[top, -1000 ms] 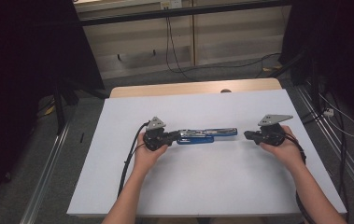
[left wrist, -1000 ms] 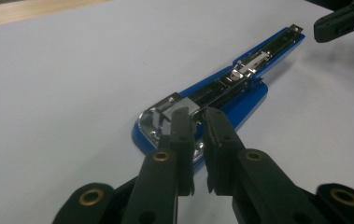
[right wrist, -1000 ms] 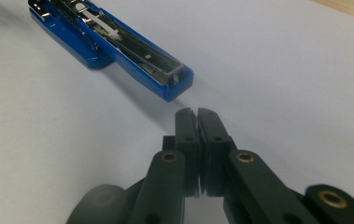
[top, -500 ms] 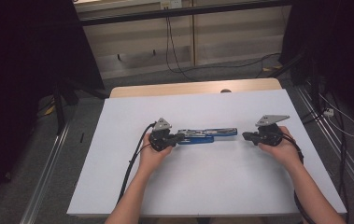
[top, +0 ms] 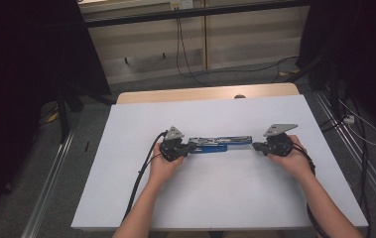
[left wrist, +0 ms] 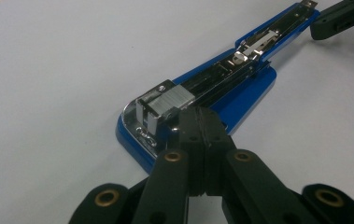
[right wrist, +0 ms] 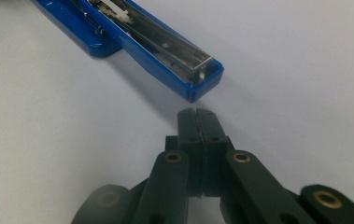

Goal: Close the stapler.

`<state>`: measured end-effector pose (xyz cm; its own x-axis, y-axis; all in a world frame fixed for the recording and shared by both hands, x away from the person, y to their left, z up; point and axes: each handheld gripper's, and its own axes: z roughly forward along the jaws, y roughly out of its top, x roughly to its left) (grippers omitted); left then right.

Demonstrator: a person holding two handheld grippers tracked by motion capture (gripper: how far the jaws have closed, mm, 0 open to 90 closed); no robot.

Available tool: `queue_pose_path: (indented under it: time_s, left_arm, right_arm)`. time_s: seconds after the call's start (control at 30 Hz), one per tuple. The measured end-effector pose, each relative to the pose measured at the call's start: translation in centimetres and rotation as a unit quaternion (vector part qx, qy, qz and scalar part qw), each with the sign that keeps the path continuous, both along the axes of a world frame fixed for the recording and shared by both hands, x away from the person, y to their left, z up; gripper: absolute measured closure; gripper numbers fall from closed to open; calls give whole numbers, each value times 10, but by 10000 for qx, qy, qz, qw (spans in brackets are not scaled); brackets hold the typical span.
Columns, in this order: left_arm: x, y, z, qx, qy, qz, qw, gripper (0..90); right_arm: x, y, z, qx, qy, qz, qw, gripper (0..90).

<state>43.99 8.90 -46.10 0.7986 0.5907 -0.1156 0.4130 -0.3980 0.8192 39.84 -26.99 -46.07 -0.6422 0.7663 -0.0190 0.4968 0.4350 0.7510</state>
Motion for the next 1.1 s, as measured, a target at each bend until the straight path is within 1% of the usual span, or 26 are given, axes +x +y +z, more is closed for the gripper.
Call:
queue_pose_path:
  time_s: [0.07, 0.17, 0.23, 0.4, 0.5, 0.6, 0.63, 0.8, 0.93, 1.1]
  left_arm:
    - [0, 0, 0, 10, -19, 8, 10000, 900]
    - [0, 0, 0, -2, -4, 12, 10000, 900]
    - [1, 1, 0, -1, -4, -5, 10000, 900]
    - [1, 4, 1, 85, -58, 21, 9999, 900]
    - [1, 6, 1, 51, -6, 78, 10000, 900]
    - [2, 8, 1, 79, -36, 64, 9999, 900]
    - [1, 8, 1, 55, -19, 77, 10000, 900]
    - [1, 8, 1, 68, -35, 80, 9999, 900]
    - [1, 7, 0, 35, -36, 82, 10000, 900]
    - [1, 7, 0, 62, -61, 78, 9999, 900]
  right_arm:
    - [1, 0, -1, 42, 1, 5, 10000, 900]
    - [2, 1, -3, 29, 21, -6, 10000, 900]
    - [2, 2, -4, 36, 24, 39, 10000, 900]
    - [1, 4, -3, 109, 13, 50, 9999, 900]
    - [1, 3, -3, 137, 16, 56, 9999, 900]
    - [1, 3, -3, 167, 21, 46, 9998, 900]
    - [1, 2, -3, 176, 24, 44, 9998, 900]
    - [2, 2, -2, 207, -41, 17, 9998, 900]
    - [2, 2, -1, 268, -66, 15, 9996, 900]
    - [2, 3, 2, 309, -131, 12, 9994, 900]
